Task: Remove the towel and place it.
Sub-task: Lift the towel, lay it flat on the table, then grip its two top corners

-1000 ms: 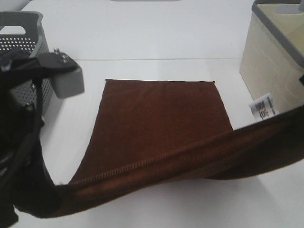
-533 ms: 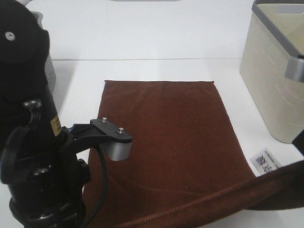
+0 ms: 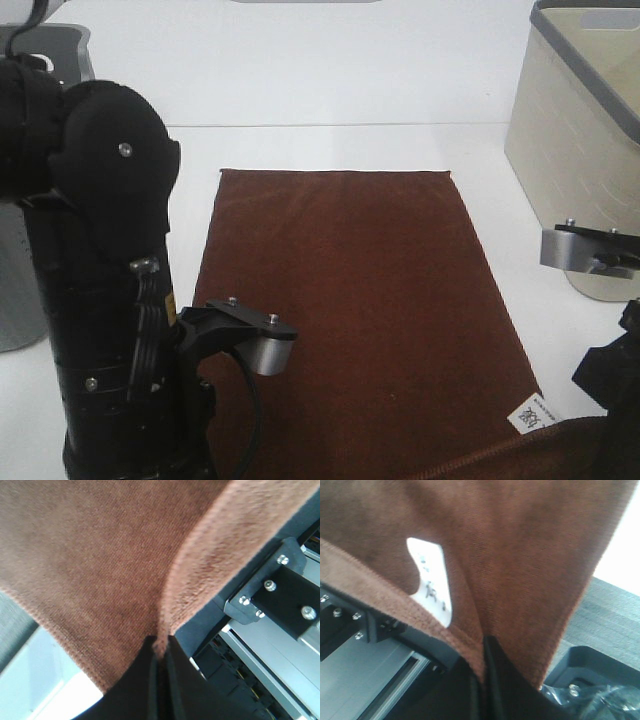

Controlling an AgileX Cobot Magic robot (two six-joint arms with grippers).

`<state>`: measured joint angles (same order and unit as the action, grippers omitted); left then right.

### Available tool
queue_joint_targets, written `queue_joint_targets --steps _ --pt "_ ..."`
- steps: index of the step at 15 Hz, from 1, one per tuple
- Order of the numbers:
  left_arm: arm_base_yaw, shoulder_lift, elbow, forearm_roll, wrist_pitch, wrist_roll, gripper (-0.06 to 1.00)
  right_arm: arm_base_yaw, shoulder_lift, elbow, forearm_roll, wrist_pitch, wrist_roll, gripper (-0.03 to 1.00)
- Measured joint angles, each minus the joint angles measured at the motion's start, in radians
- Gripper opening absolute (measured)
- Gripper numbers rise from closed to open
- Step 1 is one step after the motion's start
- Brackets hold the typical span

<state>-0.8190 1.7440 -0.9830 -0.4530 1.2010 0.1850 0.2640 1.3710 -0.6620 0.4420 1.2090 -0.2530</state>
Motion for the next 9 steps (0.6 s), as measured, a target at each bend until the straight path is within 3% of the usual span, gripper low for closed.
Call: queue_joint_targets --steps 9 --pt "0.0 0.094 -0.011 -0.041 -0.009 -0.002 0.0 0.0 0.216 0.06 0.157 -0.102 -0.145 0.01"
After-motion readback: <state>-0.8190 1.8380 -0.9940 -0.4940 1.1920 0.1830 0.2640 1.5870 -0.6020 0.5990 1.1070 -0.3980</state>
